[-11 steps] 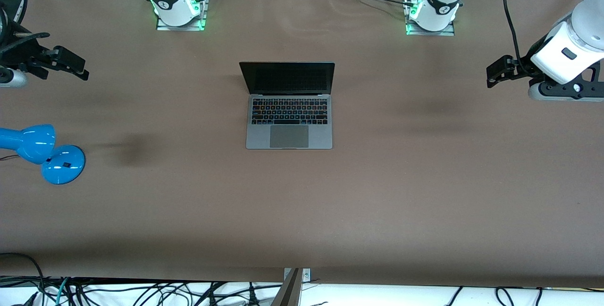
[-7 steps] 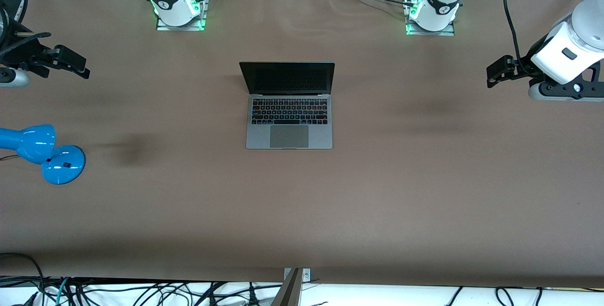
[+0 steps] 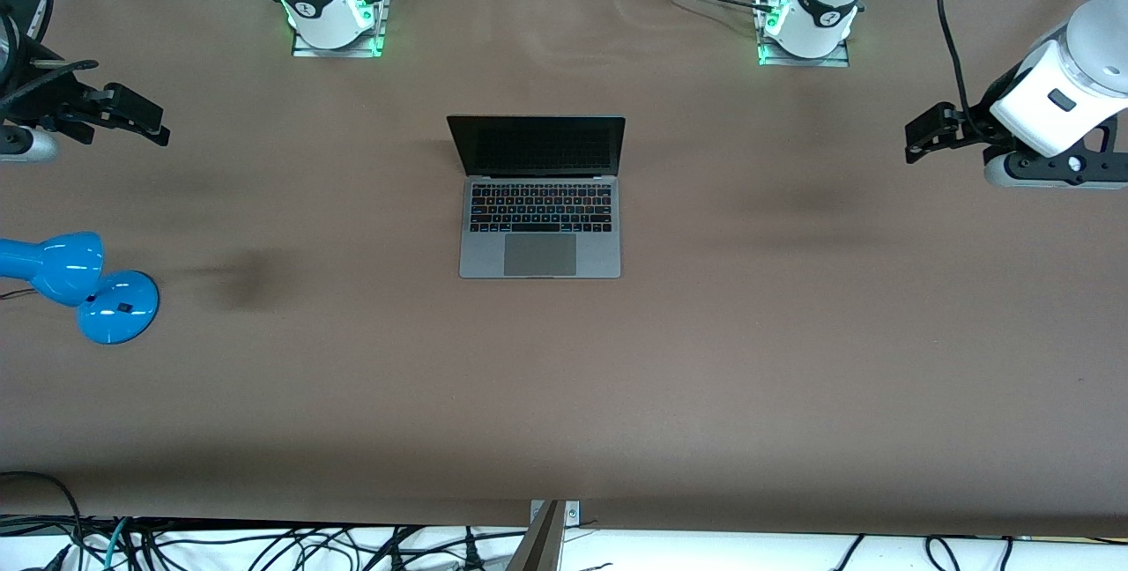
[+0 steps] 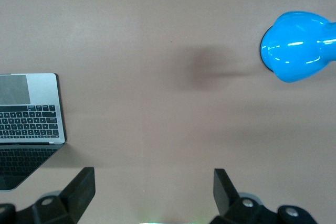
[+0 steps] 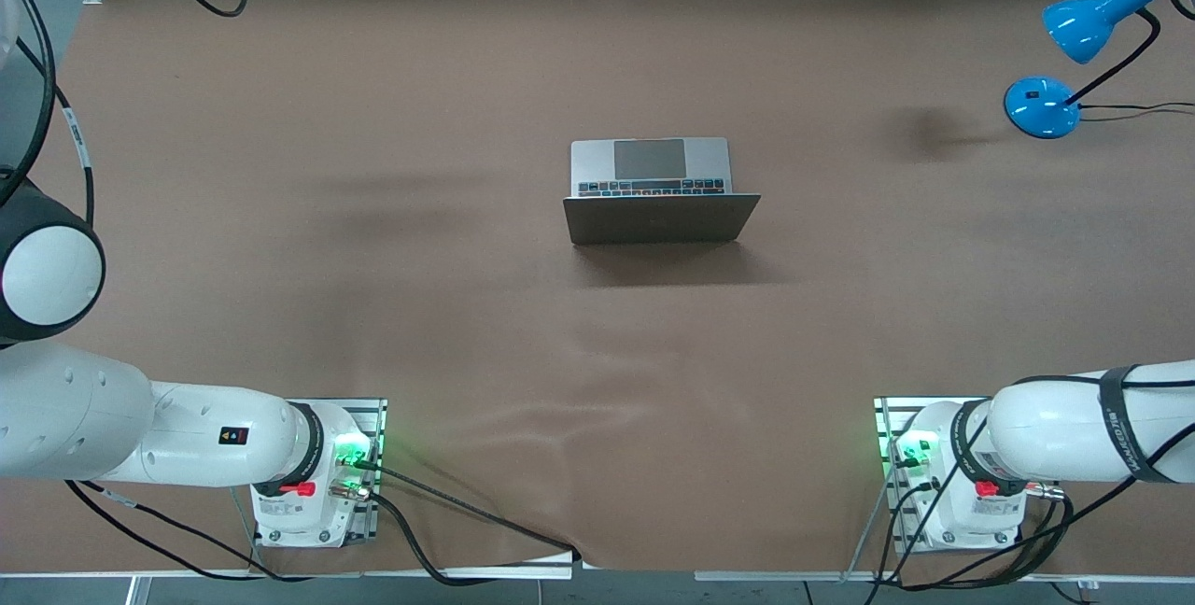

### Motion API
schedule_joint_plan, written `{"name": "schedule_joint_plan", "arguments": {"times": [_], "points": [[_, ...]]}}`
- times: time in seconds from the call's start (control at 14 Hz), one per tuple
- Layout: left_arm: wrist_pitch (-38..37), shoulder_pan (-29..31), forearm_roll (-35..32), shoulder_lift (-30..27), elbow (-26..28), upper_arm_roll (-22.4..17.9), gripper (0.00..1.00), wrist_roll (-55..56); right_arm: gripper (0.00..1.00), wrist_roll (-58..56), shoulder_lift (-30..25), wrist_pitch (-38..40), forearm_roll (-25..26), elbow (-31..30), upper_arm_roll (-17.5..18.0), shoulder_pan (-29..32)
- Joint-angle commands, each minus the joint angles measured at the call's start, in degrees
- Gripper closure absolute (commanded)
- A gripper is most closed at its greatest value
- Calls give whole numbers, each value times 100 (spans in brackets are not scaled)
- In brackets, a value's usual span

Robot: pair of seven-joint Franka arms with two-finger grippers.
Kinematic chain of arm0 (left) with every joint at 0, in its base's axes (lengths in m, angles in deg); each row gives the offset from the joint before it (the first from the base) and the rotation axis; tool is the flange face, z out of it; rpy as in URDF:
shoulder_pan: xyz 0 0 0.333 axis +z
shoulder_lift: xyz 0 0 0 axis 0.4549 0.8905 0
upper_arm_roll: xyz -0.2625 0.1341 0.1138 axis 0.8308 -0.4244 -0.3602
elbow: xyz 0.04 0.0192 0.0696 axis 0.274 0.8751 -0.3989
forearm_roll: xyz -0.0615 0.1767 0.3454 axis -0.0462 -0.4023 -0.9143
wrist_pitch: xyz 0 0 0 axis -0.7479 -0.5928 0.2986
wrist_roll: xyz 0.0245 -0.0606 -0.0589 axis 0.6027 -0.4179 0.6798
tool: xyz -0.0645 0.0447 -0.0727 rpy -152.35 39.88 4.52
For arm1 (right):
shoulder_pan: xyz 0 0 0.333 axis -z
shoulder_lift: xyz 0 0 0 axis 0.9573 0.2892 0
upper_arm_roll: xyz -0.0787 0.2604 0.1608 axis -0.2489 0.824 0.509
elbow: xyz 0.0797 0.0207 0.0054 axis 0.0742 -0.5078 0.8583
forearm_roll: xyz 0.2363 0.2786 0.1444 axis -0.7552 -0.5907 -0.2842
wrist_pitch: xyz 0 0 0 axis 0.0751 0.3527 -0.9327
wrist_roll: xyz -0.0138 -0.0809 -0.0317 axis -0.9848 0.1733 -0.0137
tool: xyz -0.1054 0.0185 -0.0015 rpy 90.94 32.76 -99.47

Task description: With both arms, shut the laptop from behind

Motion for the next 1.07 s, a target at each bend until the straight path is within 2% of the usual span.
{"name": "schedule_joint_plan", "arguments": {"times": [0.0, 0.21, 0.43, 0.57, 0.86, 1.0], "points": [[-7, 51, 162, -163, 203, 310, 0, 174, 0, -65, -75, 48, -8, -85, 165, 95], [-16, 51, 171, -171, 343, 986, 0, 996, 0, 5, -75, 57, 18, -121, 227, 95], [-86, 43, 171, -171, 448, 1724, 5, 1982, 0, 58, -14, 83, -17, -138, 481, 95], [-86, 34, 171, -145, 484, 2164, 5, 2397, 0, 355, 39, 215, -26, -130, 893, 95], [-51, -19, 355, -136, 616, 2526, 7, 2565, 0, 1252, 135, 22, -34, -121, 1842, 95], [-60, -19, 356, -162, 677, 2693, 10, 2705, 0, 1480, 249, -48, -43, -121, 2203, 60]]}}
